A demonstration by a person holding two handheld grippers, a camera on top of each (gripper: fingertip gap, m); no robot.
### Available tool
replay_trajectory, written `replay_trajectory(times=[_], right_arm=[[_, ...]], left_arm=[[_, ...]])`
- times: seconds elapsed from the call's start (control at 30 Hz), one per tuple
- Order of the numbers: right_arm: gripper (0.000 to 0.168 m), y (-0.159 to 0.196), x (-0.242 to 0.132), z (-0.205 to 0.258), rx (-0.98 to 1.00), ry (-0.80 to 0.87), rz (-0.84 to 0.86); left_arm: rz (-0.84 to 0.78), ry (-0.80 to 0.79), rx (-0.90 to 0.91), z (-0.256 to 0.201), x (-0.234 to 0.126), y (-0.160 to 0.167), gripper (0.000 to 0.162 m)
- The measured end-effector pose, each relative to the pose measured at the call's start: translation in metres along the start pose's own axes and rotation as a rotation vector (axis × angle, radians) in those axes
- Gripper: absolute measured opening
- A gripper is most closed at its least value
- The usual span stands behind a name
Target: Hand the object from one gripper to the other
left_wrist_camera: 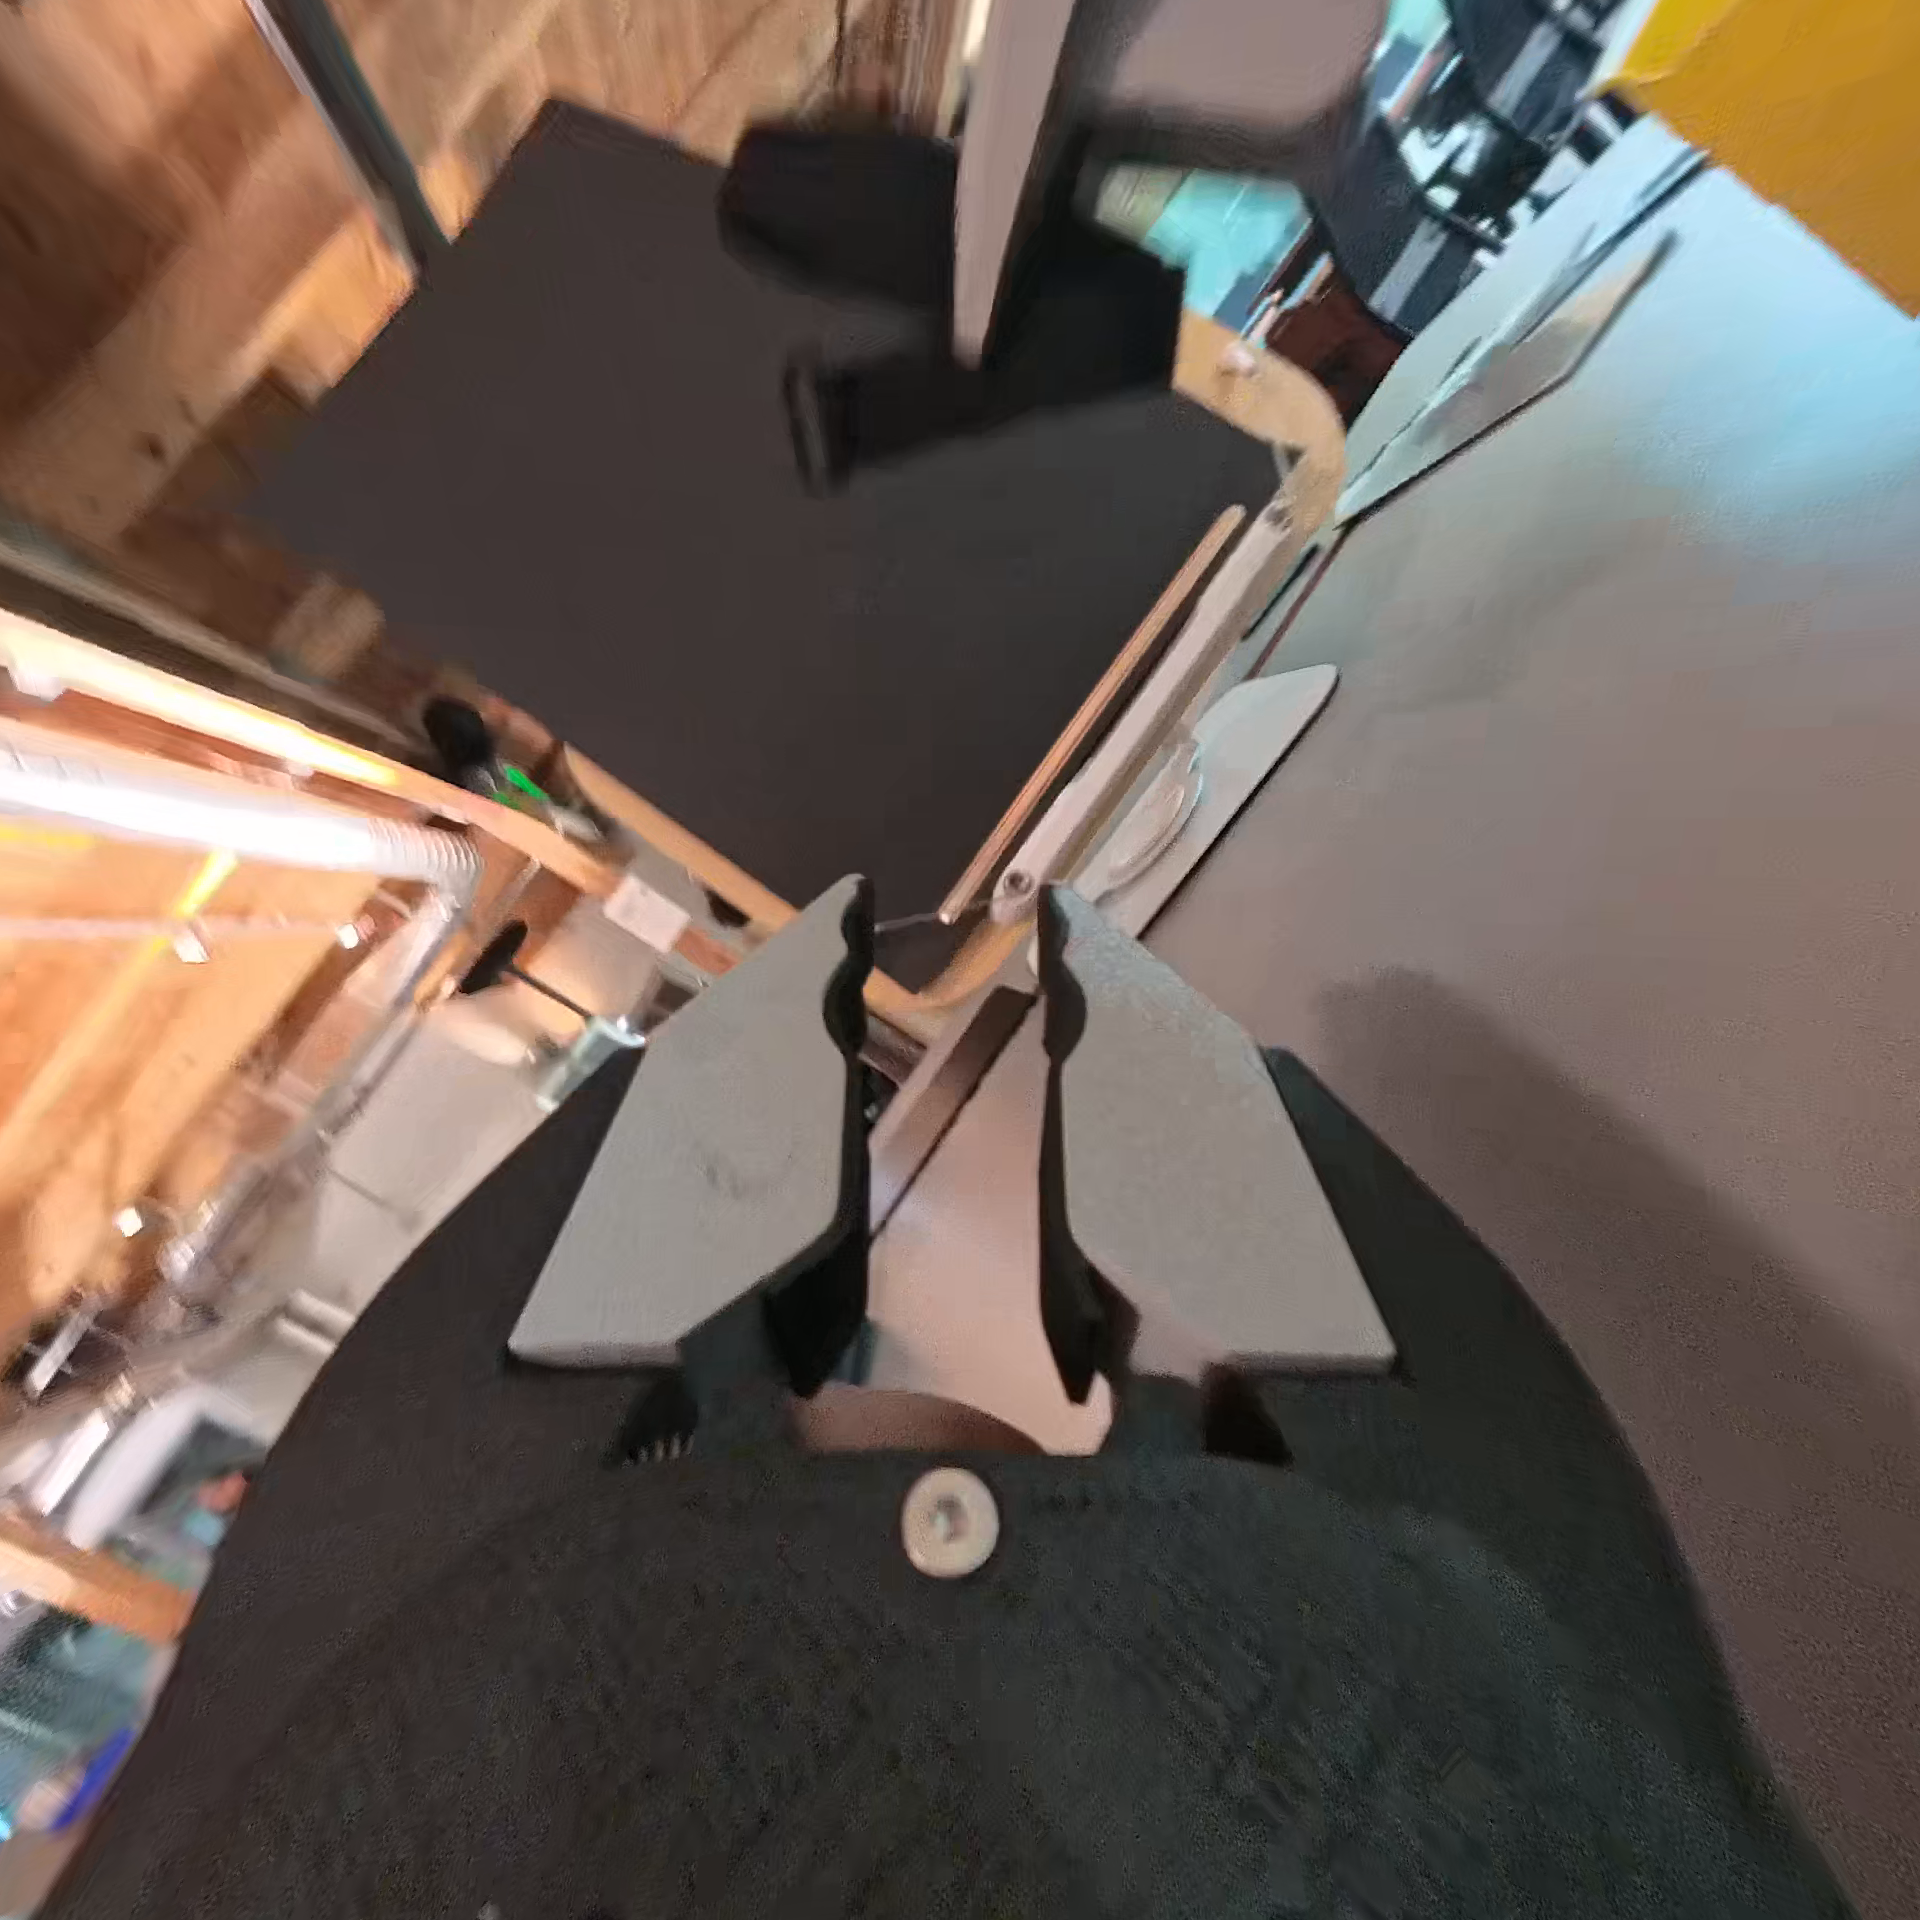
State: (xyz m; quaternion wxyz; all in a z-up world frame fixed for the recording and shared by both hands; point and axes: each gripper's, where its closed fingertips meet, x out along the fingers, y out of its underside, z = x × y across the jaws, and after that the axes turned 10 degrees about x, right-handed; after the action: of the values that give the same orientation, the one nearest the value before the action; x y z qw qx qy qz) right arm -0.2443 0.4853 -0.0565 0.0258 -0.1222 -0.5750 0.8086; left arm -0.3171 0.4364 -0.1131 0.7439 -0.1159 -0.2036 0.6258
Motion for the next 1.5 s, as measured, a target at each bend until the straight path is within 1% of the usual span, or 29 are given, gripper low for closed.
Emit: replay_trajectory(times=[0.07, 0.13, 0.2, 0.23, 0.3, 0.37, 0.4, 0.47, 0.57, 0.6, 0.63, 0.67, 0.7, 0.73, 0.8, 0.83, 0.9, 0.93, 0.97, 1.03, 1.13, 1.23, 1.27, 1.33, 1.4, 1.47, 1.5], right_arm=[[0.001, -0.017, -0.025, 0.011, -0.025, 0.060, -0.038], [0.002, -0.032, -0.056, 0.032, -0.058, 0.084, -0.018], [0.002, -0.052, -0.097, 0.051, -0.119, 0.137, -0.026], [0.002, -0.061, -0.119, 0.055, -0.161, 0.193, -0.036], [0.002, -0.076, -0.166, 0.038, -0.239, 0.389, -0.039], [0.002, -0.083, -0.212, -0.001, -0.275, 0.615, -0.013], [0.003, -0.080, -0.231, -0.022, -0.273, 0.693, 0.019], [0.004, -0.056, -0.259, -0.065, -0.202, 0.799, 0.153], [0.008, 0.005, -0.284, -0.117, -0.061, 0.885, 0.377], [0.016, 0.029, -0.289, -0.131, -0.013, 0.899, 0.459], [0.030, 0.050, -0.294, -0.142, 0.034, 0.910, 0.532], [0.045, 0.067, -0.299, -0.151, 0.083, 0.925, 0.583], [0.054, 0.075, -0.304, -0.157, 0.124, 0.944, 0.600], [0.054, 0.075, -0.305, -0.158, 0.149, 0.946, 0.581], [0.041, 0.053, -0.298, -0.149, 0.134, 0.908, 0.462], [0.045, 0.036, -0.296, -0.143, 0.102, 0.908, 0.402], [0.070, 0.005, -0.292, -0.128, 0.027, 0.930, 0.315], [0.072, -0.007, -0.283, -0.115, -0.011, 0.902, 0.283], [0.075, -0.017, -0.268, -0.098, -0.041, 0.851, 0.252], [0.082, -0.026, -0.227, -0.055, -0.079, 0.678, 0.221], [0.083, -0.020, -0.157, 0.013, -0.084, 0.414, 0.194], [0.087, 0.006, -0.081, 0.075, -0.031, 0.120, 0.227], [0.087, 0.016, -0.058, 0.086, -0.020, 0.063, 0.234], [0.090, 0.037, -0.014, 0.087, -0.041, 0.039, 0.247], [0.090, 0.055, 0.024, 0.070, -0.067, 0.073, 0.256], [0.091, 0.070, 0.055, 0.050, -0.064, 0.088, 0.251], [0.090, 0.075, 0.068, 0.037, -0.074, 0.109, 0.245]], left_arm=[[0.065, -0.018, -0.046, 0.007, 0.002, 0.016, 0.027], [0.114, -0.025, -0.045, 0.010, 0.004, 0.028, 0.027], [0.144, -0.029, -0.045, 0.011, 0.005, 0.034, 0.025], [0.146, -0.025, -0.049, 0.011, 0.005, 0.034, 0.025], [0.150, -0.016, -0.042, 0.008, 0.005, 0.033, 0.025], [0.149, -0.007, -0.017, 0.005, 0.006, 0.032, 0.024], [0.148, -0.004, -0.006, 0.004, 0.005, 0.031, 0.024], [0.149, 0.004, 0.001, 0.003, 0.005, 0.030, 0.023], [0.160, 0.008, -0.008, 0.002, 0.006, 0.033, 0.023], [0.165, 0.007, -0.010, 0.002, 0.006, 0.034, 0.023], [0.170, 0.005, -0.014, 0.003, 0.006, 0.036, 0.023], [0.176, 0.007, -0.022, 0.003, 0.006, 0.038, 0.022], [0.183, 0.009, -0.031, 0.002, 0.006, 0.040, 0.023], [0.188, 0.014, -0.037, 0.001, 0.006, 0.042, 0.023], [0.195, 0.024, -0.039, -0.001, 0.007, 0.043, 0.023], [0.198, 0.028, -0.034, -0.003, 0.007, 0.044, 0.023], [0.199, 0.038, -0.025, -0.006, 0.008, 0.043, 0.023], [0.199, 0.040, -0.022, -0.006, 0.008, 0.043, 0.023], [0.200, 0.043, -0.022, -0.007, 0.008, 0.043, 0.023], [0.204, 0.049, -0.030, -0.008, 0.008, 0.044, 0.023], [0.222, 0.055, -0.044, -0.009, 0.008, 0.048, 0.023], [0.234, 0.051, -0.060, -0.007, 0.008, 0.050, 0.023], [0.238, 0.050, -0.070, -0.006, 0.007, 0.050, 0.023], [0.246, 0.056, -0.100, -0.006, 0.007, 0.052, 0.023], [0.258, 0.071, -0.131, -0.008, 0.007, 0.055, 0.031], [0.270, 0.079, -0.165, -0.009, 0.006, 0.057, 0.035], [0.282, 0.093, -0.199, -0.010, 0.006, 0.060, 0.042]])
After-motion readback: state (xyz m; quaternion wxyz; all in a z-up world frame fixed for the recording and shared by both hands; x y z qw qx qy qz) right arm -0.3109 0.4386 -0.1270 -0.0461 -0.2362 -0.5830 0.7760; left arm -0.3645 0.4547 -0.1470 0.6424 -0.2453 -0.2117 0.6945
